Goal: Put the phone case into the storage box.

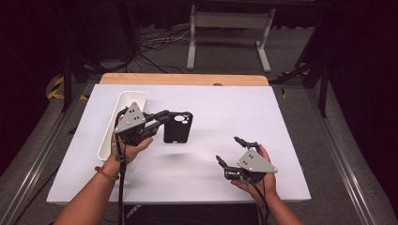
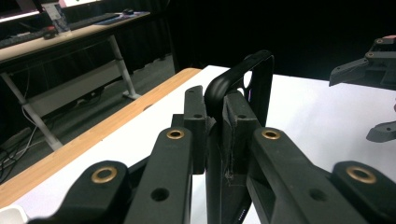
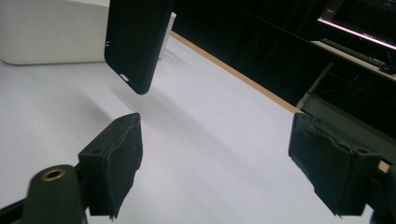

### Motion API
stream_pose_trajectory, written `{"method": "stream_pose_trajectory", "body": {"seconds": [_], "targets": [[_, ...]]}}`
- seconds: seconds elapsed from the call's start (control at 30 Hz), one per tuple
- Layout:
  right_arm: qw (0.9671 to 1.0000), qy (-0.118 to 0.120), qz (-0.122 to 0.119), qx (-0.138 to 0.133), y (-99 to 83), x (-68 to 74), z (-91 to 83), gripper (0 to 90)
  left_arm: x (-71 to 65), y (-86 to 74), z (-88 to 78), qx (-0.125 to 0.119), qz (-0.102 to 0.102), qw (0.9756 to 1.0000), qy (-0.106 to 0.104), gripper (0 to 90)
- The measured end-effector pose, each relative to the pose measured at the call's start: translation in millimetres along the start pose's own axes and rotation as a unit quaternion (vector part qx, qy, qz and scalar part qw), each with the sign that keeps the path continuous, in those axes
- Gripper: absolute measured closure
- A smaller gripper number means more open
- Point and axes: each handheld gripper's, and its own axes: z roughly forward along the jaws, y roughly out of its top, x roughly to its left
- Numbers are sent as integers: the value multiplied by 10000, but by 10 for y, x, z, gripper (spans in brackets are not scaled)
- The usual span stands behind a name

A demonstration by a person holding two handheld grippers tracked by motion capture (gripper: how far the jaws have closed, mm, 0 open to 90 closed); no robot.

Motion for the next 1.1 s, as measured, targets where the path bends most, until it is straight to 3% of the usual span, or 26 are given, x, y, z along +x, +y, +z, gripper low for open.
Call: {"method": "stream_pose_trajectory", "body": {"seconds": [0.27,0.63,1.1], "targets": [[10000,-66,36,29,-40,-27,-20,180,1,33,-33,-64,19,10000,-10,824],[9998,-173,31,51,-69,-48,-30,175,80,85,-183,-305,2,9995,117,824],[9997,-208,8,91,-97,-61,-32,168,193,109,-337,-422,-25,9988,228,824]]}}
